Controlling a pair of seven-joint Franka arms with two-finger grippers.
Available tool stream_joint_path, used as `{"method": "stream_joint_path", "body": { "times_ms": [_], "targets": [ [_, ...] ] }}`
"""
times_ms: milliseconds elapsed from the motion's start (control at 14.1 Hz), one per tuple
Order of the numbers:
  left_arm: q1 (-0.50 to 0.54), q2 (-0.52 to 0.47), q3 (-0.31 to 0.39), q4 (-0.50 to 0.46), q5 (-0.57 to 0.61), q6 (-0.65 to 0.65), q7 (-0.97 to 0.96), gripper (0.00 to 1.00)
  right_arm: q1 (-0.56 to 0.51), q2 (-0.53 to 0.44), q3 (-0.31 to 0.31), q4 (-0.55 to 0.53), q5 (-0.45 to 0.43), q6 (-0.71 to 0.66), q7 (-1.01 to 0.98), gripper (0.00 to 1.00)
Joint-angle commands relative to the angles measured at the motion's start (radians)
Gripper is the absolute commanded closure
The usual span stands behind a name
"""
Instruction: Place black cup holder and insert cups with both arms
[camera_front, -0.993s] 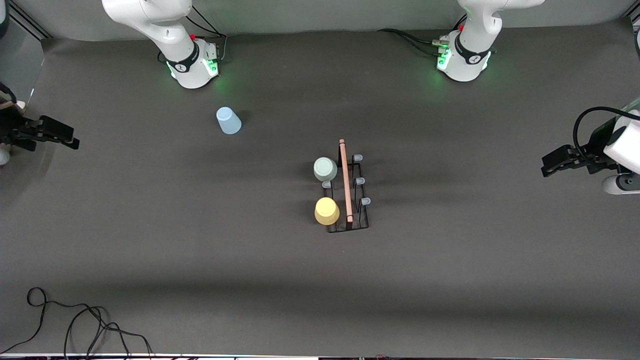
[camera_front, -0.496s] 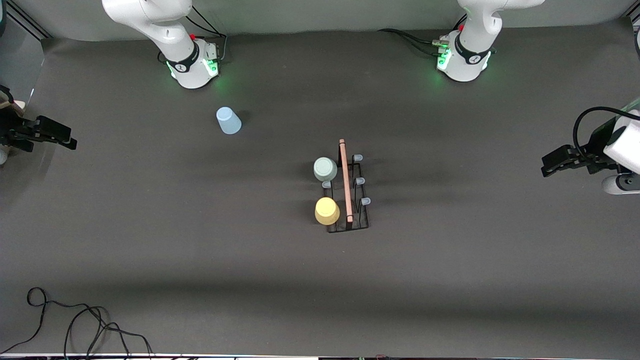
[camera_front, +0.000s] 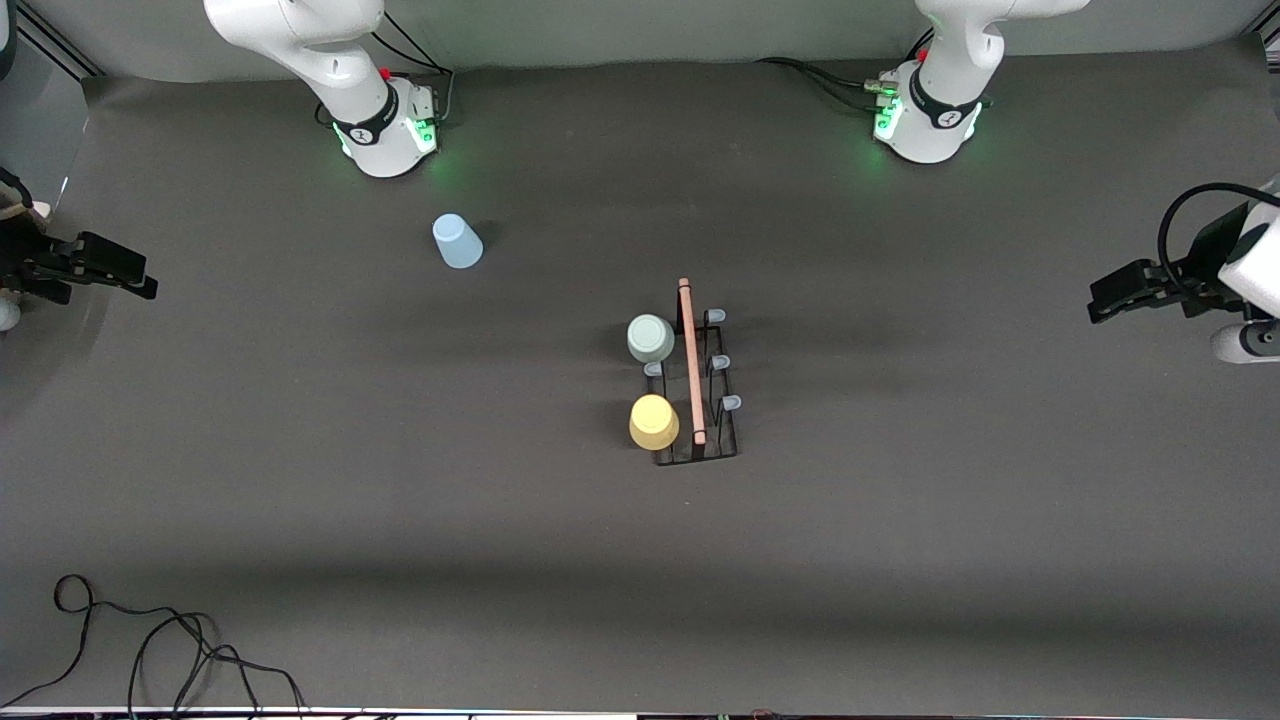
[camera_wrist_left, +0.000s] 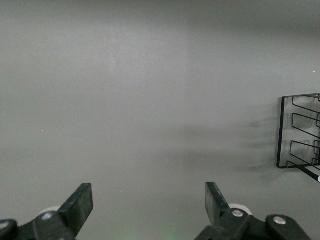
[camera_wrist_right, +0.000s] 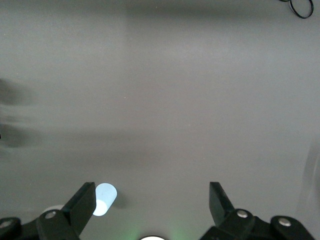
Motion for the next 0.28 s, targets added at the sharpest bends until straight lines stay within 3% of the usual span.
{"method": "stream_joint_path", "body": {
  "times_ms": [0,213],
  "targets": [
    [0.001,0.003,0.005,0.019,-0.004,-0.024,0.003,0.0,0.01,-0.015,-0.005,-0.011,0.007,0.002,-0.002,0.0],
    [-0.001,0.003,0.005,0.019,-0.004,-0.024,0.001,0.0,0.008,-0.012,-0.005,-0.013,0.008,0.002,-0.004,0.0]
  ]
}}
